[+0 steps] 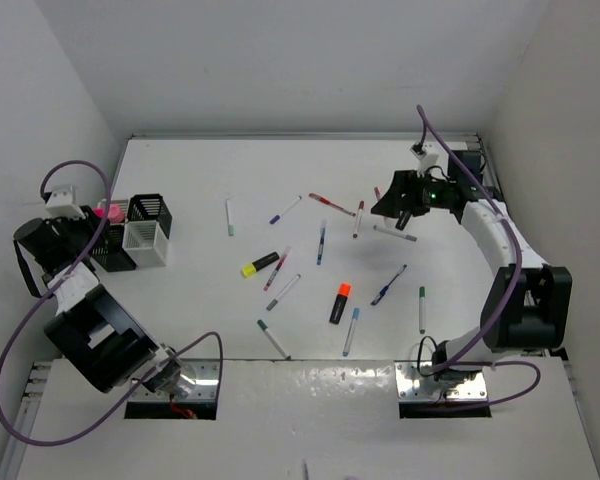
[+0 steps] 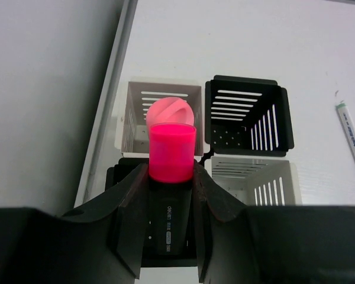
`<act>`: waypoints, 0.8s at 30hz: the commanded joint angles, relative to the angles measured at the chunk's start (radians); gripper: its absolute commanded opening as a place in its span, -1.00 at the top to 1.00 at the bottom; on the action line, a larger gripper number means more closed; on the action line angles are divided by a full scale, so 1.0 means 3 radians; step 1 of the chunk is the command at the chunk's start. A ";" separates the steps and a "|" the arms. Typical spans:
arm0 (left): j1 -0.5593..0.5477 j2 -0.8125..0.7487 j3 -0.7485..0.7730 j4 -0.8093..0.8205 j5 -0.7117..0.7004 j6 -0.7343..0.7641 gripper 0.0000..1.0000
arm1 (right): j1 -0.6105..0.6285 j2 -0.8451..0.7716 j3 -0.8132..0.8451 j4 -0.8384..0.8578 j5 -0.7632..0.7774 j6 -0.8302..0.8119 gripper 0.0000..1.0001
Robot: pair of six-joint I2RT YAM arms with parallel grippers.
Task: Sort the stationery into containers
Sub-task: Place the pen in the storage box, then pick up the pen from the center of the board.
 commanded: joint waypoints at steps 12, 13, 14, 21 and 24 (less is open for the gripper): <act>0.0082 -0.0199 0.0258 -0.0261 0.0260 0.0273 -0.68 | -0.0350 0.0353 0.0100 0.0467 0.1414 0.0595 -0.82; 0.0087 -0.0280 0.0304 -0.0282 0.0271 0.0263 -0.69 | -0.0350 0.0383 0.0116 0.0457 0.1526 0.0625 -0.81; 0.0077 -0.0316 0.0325 -0.0307 0.0281 0.0233 -0.69 | -0.0355 0.0414 0.0141 0.0446 0.1654 0.0686 -0.80; -0.0082 -0.0618 0.0433 -0.0538 0.0256 0.0268 -0.69 | -0.0350 0.0741 0.0330 0.0487 0.2248 0.0738 -0.75; -0.0113 -0.0690 0.0448 -0.0558 0.0185 0.0207 -0.69 | -0.0310 0.0864 0.0346 0.0518 0.2376 0.0789 -0.72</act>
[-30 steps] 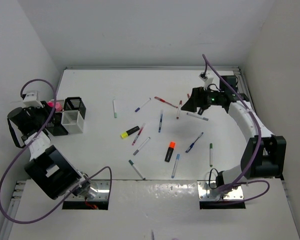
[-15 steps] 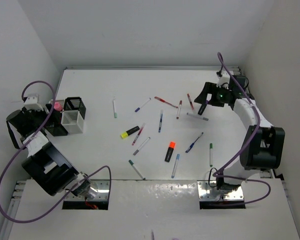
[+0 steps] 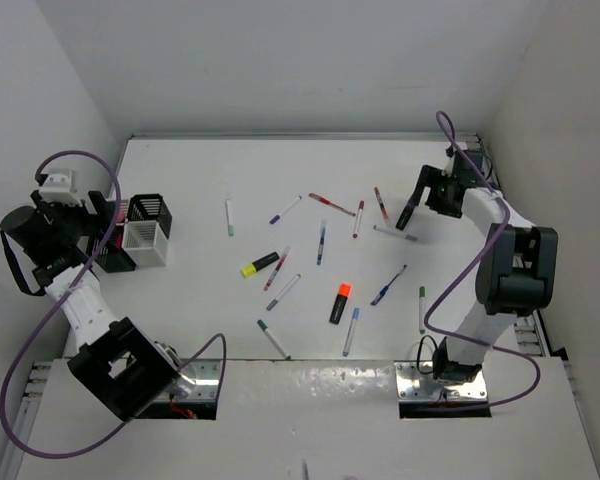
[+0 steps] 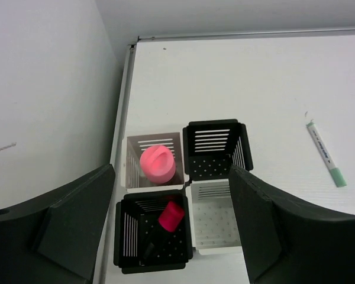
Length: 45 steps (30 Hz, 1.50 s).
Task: Sort the stationery into containers
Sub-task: Pick up the pen from the center of the board.
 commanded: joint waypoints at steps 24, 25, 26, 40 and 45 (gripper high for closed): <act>-0.0058 0.0088 0.0011 -0.0344 -0.0122 -0.0477 -0.70 | 0.0329 0.0886 0.0620 0.0183 0.0783 0.0320 -0.55; -0.0058 0.0113 0.0052 -0.0411 -0.0137 -0.0482 -0.70 | 0.0360 0.0947 0.0636 0.0172 0.0813 0.0320 -0.54; -0.0053 0.0129 0.0128 -0.0482 -0.0152 -0.0467 -0.70 | 0.0390 0.0968 0.0676 0.0167 0.0829 0.0315 -0.49; -0.0063 0.0236 0.0354 -0.0447 -0.0331 -0.0861 -0.69 | 0.0513 0.1183 0.0846 0.0009 0.1289 0.0254 0.52; -0.0053 0.0287 0.0568 -0.0442 -0.0367 -0.0896 -0.69 | 0.0518 0.1132 0.0784 -0.0032 0.1167 0.0238 0.74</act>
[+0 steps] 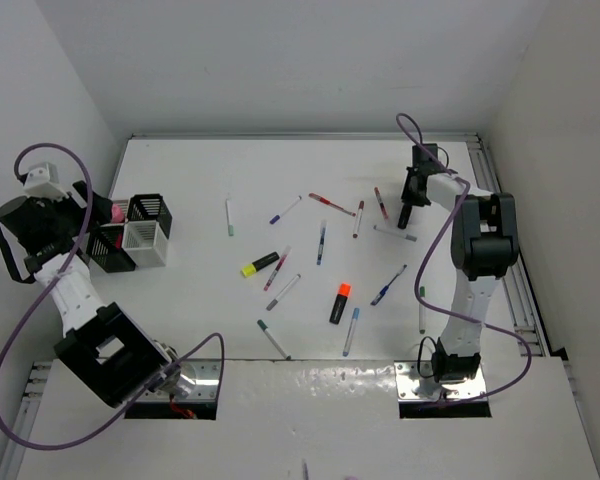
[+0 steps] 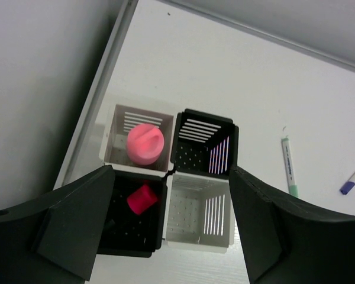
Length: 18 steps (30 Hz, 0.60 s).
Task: Sort the stationery into containers
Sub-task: Pick up the pen from the center of the board.
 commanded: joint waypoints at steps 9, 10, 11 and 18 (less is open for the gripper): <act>-0.0024 0.0026 0.0356 0.0077 0.0043 -0.0170 -0.69 | 0.0014 0.0026 0.0026 -0.0142 -0.0170 -0.0087 -0.18; -0.0014 0.0010 0.0356 0.0062 0.0022 -0.0144 -0.69 | 0.0014 0.0031 0.0026 -0.0142 -0.0170 -0.0087 -0.14; -0.0019 0.0005 0.0356 0.0056 0.0007 -0.0139 -0.68 | 0.0019 0.0041 0.0036 -0.0142 -0.0160 -0.0097 -0.09; -0.0019 0.0010 0.0376 0.0138 0.0011 -0.0226 -0.66 | 0.0024 0.0143 0.0078 -0.0244 -0.0093 -0.0214 0.20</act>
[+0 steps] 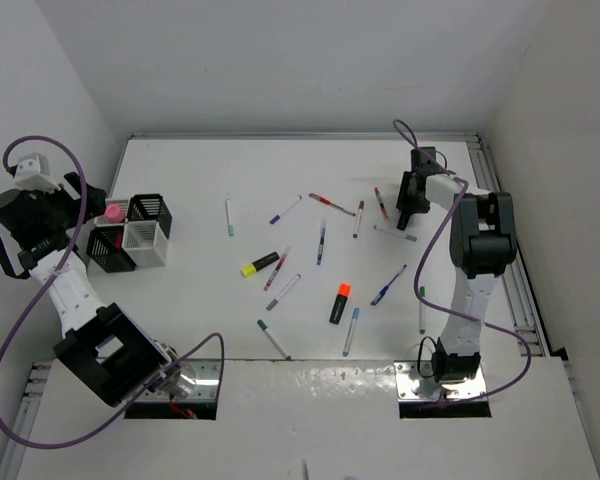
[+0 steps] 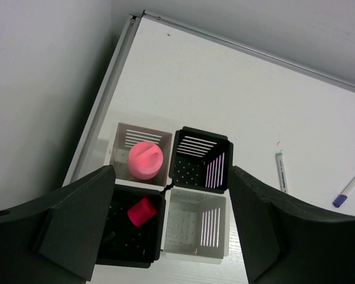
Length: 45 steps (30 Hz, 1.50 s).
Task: Sort the stationery into containers
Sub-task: Pick up the pen from the center of the board.
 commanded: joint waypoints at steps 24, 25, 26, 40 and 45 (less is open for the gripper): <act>-0.1178 -0.0527 0.0322 0.0121 0.1340 -0.0464 -0.41 | 0.0793 -0.1681 0.0196 0.0114 -0.2257 -0.1370 1.00; -0.1301 -0.0568 0.0302 0.0085 0.1340 -0.0525 -0.38 | 0.1063 -0.2012 -0.0114 0.0232 -0.2211 -0.1468 1.00; -0.1520 -0.0589 0.0196 0.0085 0.1330 -0.0632 -0.37 | 0.1202 -0.2152 -0.0253 0.0436 -0.2140 -0.1591 1.00; -0.2964 -0.0574 -0.0368 0.1071 0.1094 -0.1819 -0.33 | 0.2962 -0.2619 -0.0638 0.0775 -0.0432 -0.2655 1.00; -0.3020 -0.0477 -0.0200 0.1041 0.1140 -0.1784 -0.34 | 0.3085 -0.2573 -0.0685 0.0862 -0.0329 -0.2834 1.00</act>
